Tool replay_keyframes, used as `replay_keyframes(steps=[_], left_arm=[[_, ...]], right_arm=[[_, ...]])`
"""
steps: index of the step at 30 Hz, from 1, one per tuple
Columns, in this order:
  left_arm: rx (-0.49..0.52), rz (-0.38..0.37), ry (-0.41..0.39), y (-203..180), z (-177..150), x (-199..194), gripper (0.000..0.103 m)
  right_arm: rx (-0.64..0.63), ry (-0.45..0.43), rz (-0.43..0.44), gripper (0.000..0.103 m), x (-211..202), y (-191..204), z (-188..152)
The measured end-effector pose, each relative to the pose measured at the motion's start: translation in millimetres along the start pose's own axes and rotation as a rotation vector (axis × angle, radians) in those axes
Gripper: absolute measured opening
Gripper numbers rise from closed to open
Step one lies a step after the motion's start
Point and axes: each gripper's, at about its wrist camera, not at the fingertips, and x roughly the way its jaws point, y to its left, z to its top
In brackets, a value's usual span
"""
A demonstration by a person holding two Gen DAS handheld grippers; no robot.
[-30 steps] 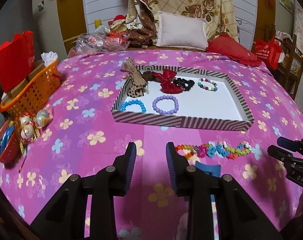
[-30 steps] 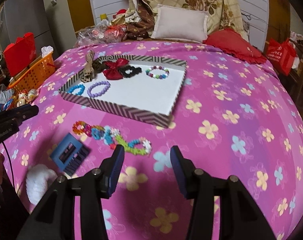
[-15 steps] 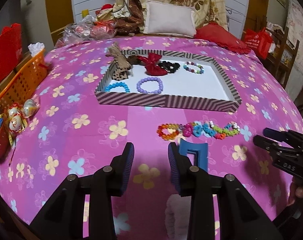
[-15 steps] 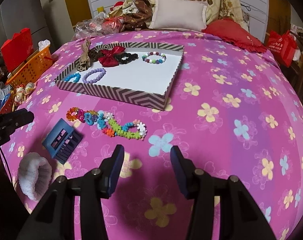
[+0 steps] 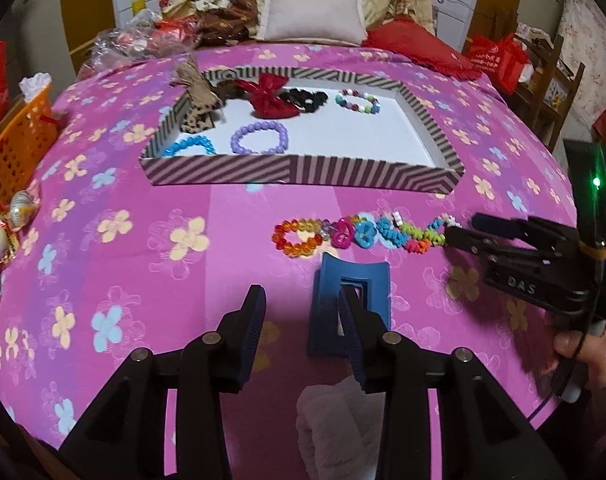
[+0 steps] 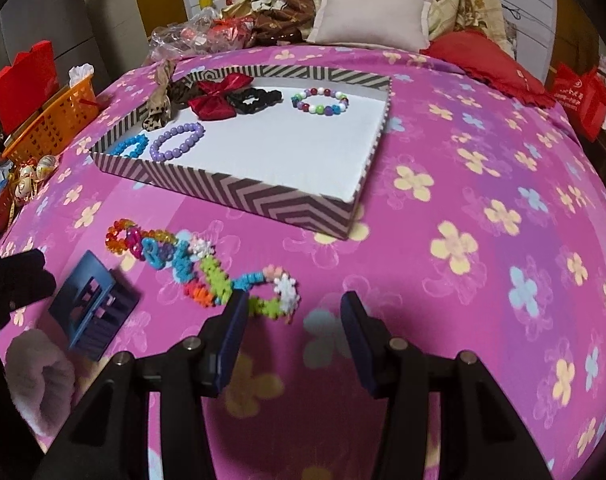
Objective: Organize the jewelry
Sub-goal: 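Grasp the blue claw clip with the left tool while the right tool grasps a pastel bracelet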
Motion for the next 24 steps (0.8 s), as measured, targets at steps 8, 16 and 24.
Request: replay_keyframes(steps=[8,16,24], left_arm=[[0.032,-0.042,0.053,-5,0,18,0.038],[0.024,-0.096,0.088,-4,0,33,0.025],[-0.005,-0.127,0.023,1,3,23,0.012]], right_arm=[[-0.033,-0.016,0.004,0.048,5,5,6],[-0.040,-0.018,0.048,0.012,6,7,5],[-0.011,-0.050,0.094,0.012,-14,6,5]])
